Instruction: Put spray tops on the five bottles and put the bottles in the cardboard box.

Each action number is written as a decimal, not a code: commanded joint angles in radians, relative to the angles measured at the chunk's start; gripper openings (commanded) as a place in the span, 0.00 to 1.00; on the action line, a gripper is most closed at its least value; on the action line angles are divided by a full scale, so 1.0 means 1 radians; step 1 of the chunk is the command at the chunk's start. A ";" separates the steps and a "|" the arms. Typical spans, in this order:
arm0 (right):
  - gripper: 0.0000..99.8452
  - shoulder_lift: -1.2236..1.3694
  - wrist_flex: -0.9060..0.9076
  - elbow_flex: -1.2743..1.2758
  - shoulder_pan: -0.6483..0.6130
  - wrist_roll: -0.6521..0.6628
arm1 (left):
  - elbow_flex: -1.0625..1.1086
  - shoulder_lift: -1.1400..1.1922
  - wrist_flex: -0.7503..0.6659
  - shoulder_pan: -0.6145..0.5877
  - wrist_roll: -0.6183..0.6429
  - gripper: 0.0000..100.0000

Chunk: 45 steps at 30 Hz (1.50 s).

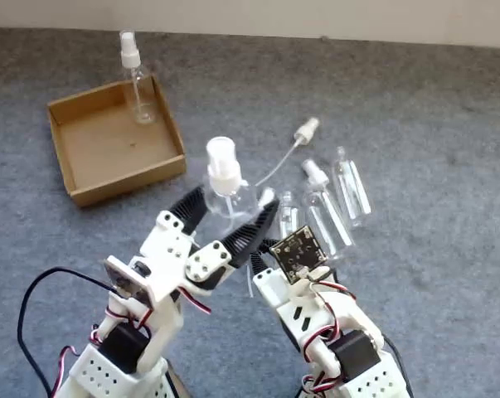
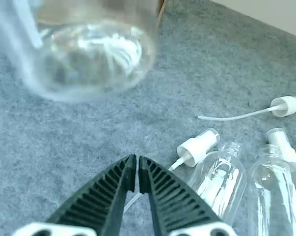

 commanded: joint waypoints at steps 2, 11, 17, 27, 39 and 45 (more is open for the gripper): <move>0.00 -0.007 -0.031 -0.013 -0.013 -0.112 | 0.022 -0.007 0.012 0.036 0.008 0.18; 0.00 -0.007 -0.028 -0.067 -0.068 -0.120 | 0.022 -0.008 0.006 0.030 0.008 0.18; 0.00 -0.007 -0.033 -0.068 -0.148 -0.120 | 0.022 -0.008 0.006 0.028 0.006 0.18; 0.00 -0.007 -0.035 -0.150 -0.156 -0.120 | 0.022 -0.008 0.012 0.028 0.005 0.18; 0.00 -0.007 -0.124 -0.176 -0.156 -0.120 | 0.022 -0.005 0.014 0.035 0.005 0.18; 0.00 -0.007 -0.168 -0.171 -0.136 -0.114 | 0.022 -0.007 0.074 0.038 0.006 0.18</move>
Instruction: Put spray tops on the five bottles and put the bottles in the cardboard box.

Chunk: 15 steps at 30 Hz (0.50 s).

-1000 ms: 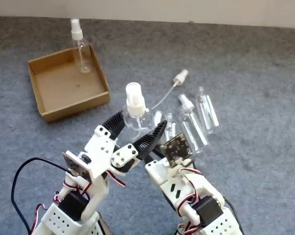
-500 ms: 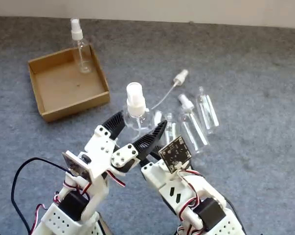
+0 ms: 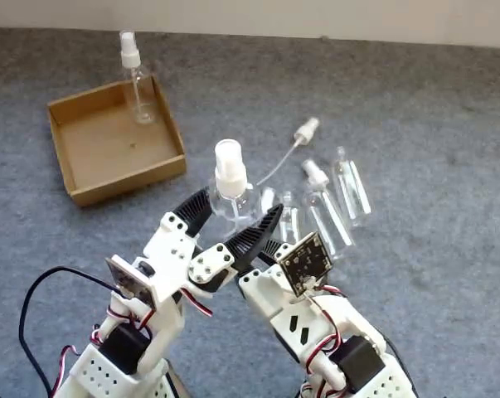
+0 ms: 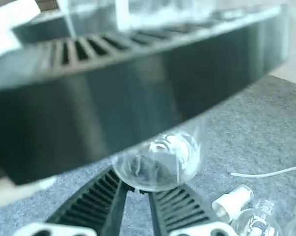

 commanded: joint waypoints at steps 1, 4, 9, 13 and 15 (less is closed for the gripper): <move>0.00 -0.008 -0.104 -0.064 0.021 -0.003 | 0.022 -0.007 0.057 0.021 0.006 0.18; 0.00 -0.008 -0.176 -0.039 0.081 -0.005 | 0.022 -0.008 0.058 0.021 0.006 0.18; 0.00 -0.008 -0.226 0.025 0.140 -0.008 | 0.022 -0.008 0.058 0.021 0.006 0.18; 0.00 -0.008 -0.226 0.068 0.137 -0.008 | 0.022 -0.008 0.058 0.013 0.003 0.18; 0.00 -0.008 -0.226 0.082 0.137 -0.008 | 0.022 -0.010 0.057 0.012 0.002 0.18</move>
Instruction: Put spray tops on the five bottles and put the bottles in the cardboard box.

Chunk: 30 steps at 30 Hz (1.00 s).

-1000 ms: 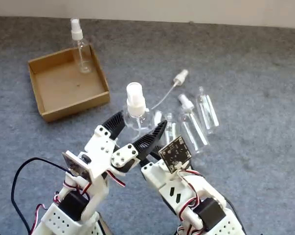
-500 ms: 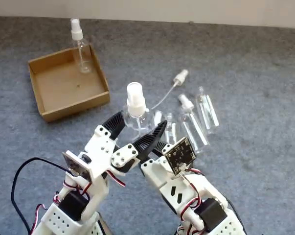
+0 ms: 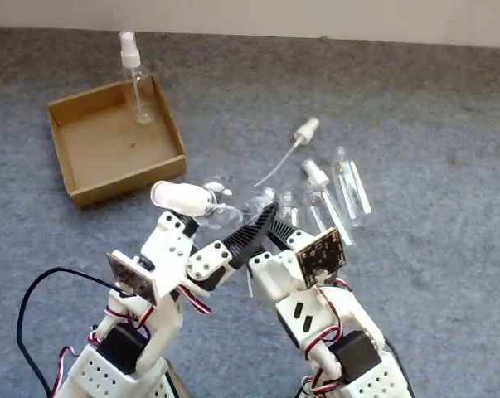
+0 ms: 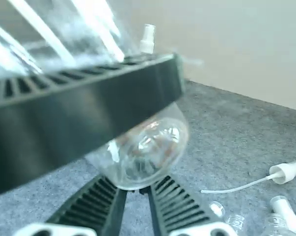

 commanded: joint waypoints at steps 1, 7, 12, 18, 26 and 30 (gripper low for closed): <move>0.00 -0.010 -0.033 0.013 0.018 -0.005 | 0.021 -0.010 0.002 0.013 0.002 0.18; 0.00 -0.010 -0.033 0.059 0.016 -0.003 | 0.018 -0.010 0.002 -0.008 0.000 0.18; 0.00 -0.010 -0.033 0.099 0.018 -0.002 | 0.015 -0.010 0.000 -0.174 0.000 0.18; 0.00 -0.010 -0.033 0.136 0.018 -0.002 | -0.053 -0.005 0.003 -0.421 0.000 0.18; 0.00 -0.010 -0.035 0.180 0.016 -0.002 | -0.217 -0.002 0.137 -0.694 -0.253 0.18; 0.00 -0.010 -0.035 0.179 0.016 -0.002 | -0.275 0.005 0.203 -0.746 -0.365 0.18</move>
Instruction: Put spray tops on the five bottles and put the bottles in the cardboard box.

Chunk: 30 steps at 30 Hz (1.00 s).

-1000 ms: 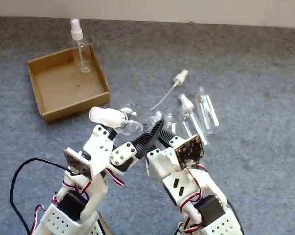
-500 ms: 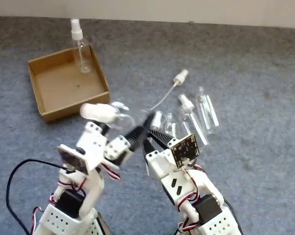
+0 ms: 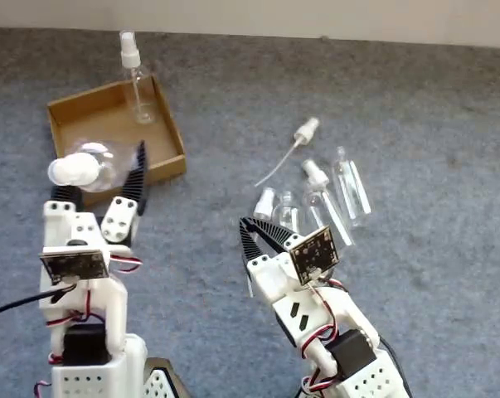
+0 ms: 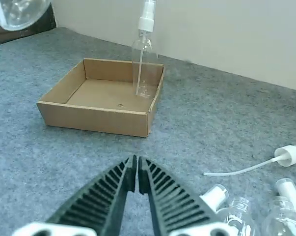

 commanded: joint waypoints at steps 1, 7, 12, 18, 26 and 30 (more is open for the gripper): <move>0.00 -0.008 -0.027 0.102 0.016 -0.002 | -0.119 0.025 0.048 -0.062 -0.118 0.18; 0.00 -0.007 -0.027 0.102 0.022 -0.002 | -0.331 0.417 0.049 -0.097 -0.126 0.18; 0.00 -0.007 -0.025 0.102 0.024 -0.002 | -0.481 0.765 0.044 -0.096 -0.126 0.18; 0.00 -0.005 -0.021 0.102 0.024 -0.002 | -0.538 1.006 -0.129 -0.096 -0.126 0.18; 0.00 -0.004 -0.019 0.102 0.024 -0.002 | -0.573 1.279 -0.397 -0.140 -0.124 0.18; 0.00 -0.004 -0.019 0.102 0.024 -0.002 | -0.662 1.468 -0.454 -0.185 -0.124 0.18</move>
